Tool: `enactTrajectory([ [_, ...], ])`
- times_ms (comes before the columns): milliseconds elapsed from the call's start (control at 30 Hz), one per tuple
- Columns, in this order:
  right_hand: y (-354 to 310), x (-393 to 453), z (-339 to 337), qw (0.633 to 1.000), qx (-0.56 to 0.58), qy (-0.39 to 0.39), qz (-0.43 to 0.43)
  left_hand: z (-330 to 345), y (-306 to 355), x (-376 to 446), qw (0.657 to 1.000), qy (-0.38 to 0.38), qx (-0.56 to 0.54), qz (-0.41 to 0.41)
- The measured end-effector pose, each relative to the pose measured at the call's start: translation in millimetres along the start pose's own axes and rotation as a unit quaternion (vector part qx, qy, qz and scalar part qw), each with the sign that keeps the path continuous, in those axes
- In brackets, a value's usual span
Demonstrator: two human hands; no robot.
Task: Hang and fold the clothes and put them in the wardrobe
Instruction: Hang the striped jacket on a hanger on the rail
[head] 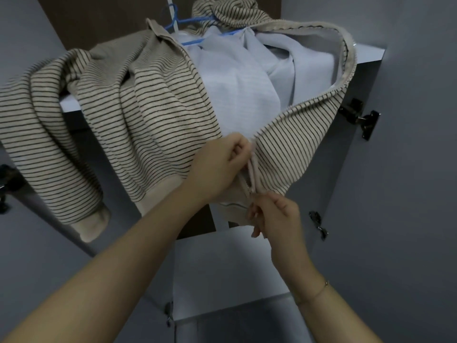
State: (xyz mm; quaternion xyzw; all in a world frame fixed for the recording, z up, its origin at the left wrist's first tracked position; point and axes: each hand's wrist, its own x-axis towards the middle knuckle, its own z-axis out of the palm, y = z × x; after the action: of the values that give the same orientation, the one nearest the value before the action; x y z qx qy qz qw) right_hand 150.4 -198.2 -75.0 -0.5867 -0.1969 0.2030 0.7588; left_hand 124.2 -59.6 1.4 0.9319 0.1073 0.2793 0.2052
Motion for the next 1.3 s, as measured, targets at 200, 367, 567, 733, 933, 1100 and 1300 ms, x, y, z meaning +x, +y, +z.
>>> enactTrajectory([
  [200, -3.8, -2.9, 0.7, 0.999, 0.032, -0.012, -0.015, -6.8, -1.5, 2.4, 0.987, 0.046, -0.148, -0.046],
  [367, 3.9, -4.9, -8.1, 0.999, 0.039, -0.023, 0.003, -6.0, -20.3, 3.5, 0.996, -0.073, 0.056, -0.007],
  [567, 3.8, -0.1, -26.4, 0.993, 0.092, -0.041, 0.059, -5.3, -44.0, -20.0, 0.968, -0.201, -0.135, -0.069],
  [733, 11.8, -4.8, -23.4, 0.992, 0.047, -0.088, 0.078, 14.8, -24.8, -46.5, 0.932, -0.164, -0.250, -0.205],
  [933, 20.7, -11.7, -24.1, 0.991, -0.006, -0.095, 0.095, 37.8, -11.6, -51.3, 0.876, -0.144, -0.376, -0.267],
  [1100, 24.6, -12.4, -26.4, 0.988, 0.030, -0.061, 0.139, 41.3, -10.1, -59.7, 0.863, -0.127, -0.426, -0.241],
  [1300, 27.4, -11.7, -22.2, 0.987, 0.063, -0.037, 0.141, 42.8, -15.7, -68.0, 0.858, -0.118, -0.441, -0.236],
])
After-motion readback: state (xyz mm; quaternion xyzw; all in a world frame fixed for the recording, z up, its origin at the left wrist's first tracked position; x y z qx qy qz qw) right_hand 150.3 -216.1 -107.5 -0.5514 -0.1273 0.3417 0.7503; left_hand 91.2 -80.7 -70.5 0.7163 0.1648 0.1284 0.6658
